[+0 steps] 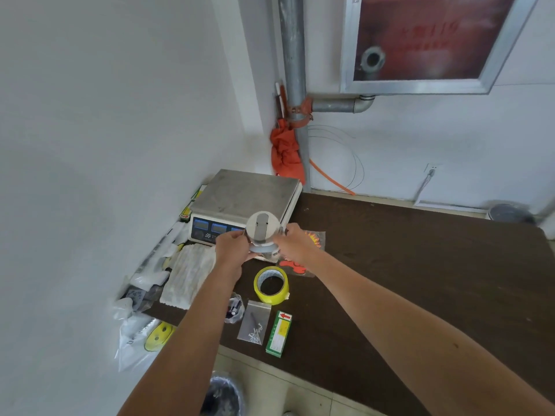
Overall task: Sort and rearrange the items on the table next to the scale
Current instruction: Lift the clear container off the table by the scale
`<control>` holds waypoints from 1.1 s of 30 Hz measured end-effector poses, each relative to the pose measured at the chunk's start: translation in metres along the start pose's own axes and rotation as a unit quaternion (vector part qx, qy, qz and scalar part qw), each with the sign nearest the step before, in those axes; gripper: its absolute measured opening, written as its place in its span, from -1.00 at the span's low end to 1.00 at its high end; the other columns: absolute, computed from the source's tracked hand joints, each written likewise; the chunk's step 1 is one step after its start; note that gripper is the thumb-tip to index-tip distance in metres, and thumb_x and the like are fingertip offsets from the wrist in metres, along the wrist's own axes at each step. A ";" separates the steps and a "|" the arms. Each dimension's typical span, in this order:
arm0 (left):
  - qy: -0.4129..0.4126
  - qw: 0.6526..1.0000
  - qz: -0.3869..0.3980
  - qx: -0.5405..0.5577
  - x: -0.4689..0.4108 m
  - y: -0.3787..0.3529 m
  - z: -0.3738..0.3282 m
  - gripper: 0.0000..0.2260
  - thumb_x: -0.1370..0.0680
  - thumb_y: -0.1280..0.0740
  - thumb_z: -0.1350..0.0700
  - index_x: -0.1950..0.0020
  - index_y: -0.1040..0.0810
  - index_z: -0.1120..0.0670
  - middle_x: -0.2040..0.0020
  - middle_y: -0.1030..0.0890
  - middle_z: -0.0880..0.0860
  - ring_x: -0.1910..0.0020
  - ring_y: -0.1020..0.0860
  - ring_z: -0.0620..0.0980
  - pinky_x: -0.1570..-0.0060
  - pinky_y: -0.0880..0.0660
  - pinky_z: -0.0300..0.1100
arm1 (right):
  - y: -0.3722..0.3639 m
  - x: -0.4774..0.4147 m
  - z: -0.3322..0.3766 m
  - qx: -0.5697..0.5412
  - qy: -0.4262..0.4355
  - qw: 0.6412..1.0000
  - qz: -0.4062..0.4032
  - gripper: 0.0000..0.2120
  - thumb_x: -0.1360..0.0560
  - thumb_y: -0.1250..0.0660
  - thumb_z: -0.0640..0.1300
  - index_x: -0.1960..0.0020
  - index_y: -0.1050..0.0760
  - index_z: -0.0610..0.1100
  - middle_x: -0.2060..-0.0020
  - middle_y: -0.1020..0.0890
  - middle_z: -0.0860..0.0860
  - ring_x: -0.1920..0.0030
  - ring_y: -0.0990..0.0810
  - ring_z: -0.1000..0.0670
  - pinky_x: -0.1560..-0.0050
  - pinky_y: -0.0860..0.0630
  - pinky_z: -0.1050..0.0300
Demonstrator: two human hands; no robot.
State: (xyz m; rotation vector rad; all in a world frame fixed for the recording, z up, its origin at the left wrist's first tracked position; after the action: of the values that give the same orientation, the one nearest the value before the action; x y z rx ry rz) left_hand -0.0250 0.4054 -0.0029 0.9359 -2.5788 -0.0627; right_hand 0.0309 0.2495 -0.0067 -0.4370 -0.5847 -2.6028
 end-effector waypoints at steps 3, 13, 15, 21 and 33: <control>-0.014 0.999 0.030 -0.023 0.005 -0.029 -0.004 -0.80 -0.60 -0.30 0.31 -0.17 -0.65 0.23 -0.10 -0.67 0.20 -0.04 -0.65 0.12 0.09 -0.65 -0.03 | 0.025 0.001 -0.009 0.012 -0.002 0.999 -0.040 -0.39 -0.55 -0.25 0.04 -0.51 -0.20 -0.17 -0.18 -0.54 -0.12 0.00 -0.58 -0.08 0.17 -0.49 0.06; -0.018 0.983 0.159 -0.084 0.044 -0.141 -0.002 -0.86 -0.58 -0.34 0.26 0.03 -0.64 0.04 -0.04 -0.68 0.10 -0.02 -0.67 0.05 0.01 -0.67 -0.02 | 0.121 0.022 -0.060 0.040 -0.054 0.991 -0.114 -0.48 -0.60 -0.20 -0.16 -0.53 -0.20 -0.10 -0.26 -0.54 -0.12 -0.15 -0.58 -0.13 -0.14 -0.60 -0.09; -0.021 0.980 0.176 -0.094 0.051 -0.161 -0.001 -0.84 -0.58 -0.35 0.26 0.07 -0.61 -0.01 -0.01 -0.67 0.06 0.01 -0.67 0.02 0.01 -0.67 -0.01 | 0.138 0.026 -0.072 0.038 -0.064 0.989 -0.131 -0.50 -0.60 -0.20 -0.20 -0.52 -0.21 -0.11 -0.25 -0.54 -0.12 -0.13 -0.58 -0.13 -0.07 -0.60 -0.03; 0.008 0.967 0.230 -0.112 0.080 -0.218 0.010 -0.75 -0.61 -0.31 0.31 -0.28 -0.54 0.15 -0.13 -0.61 0.11 -0.05 -0.65 0.05 -0.09 -0.65 0.01 | 0.182 0.036 -0.109 0.046 -0.100 0.977 -0.181 -0.51 -0.58 -0.20 -0.24 -0.50 -0.24 -0.13 -0.26 -0.53 -0.13 -0.15 -0.56 -0.13 -0.14 -0.60 -0.07; 0.032 0.953 0.257 -0.155 0.093 -0.290 0.047 -0.61 -0.59 -0.31 0.34 -0.42 -0.46 0.20 -0.31 -0.55 0.18 -0.18 -0.62 0.12 0.12 -0.67 -0.13 | 0.231 0.046 -0.164 0.071 -0.138 0.964 -0.214 -0.53 -0.57 -0.15 -0.27 -0.47 -0.28 -0.14 -0.28 -0.54 -0.16 -0.23 -0.53 -0.20 -0.23 -0.52 -0.12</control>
State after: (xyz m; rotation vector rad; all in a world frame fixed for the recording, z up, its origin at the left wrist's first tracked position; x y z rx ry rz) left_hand 0.0685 0.1177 -0.0635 0.1397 -2.5648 -0.2759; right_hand 0.0677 -0.0317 -0.0545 -0.6996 -1.0554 -2.8963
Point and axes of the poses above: each hand's wrist, its own x-axis away from the middle knuckle, its own y-axis out of the back of the hand, z = x × y, the point moved 6 cm from there along -x, towards the middle knuckle
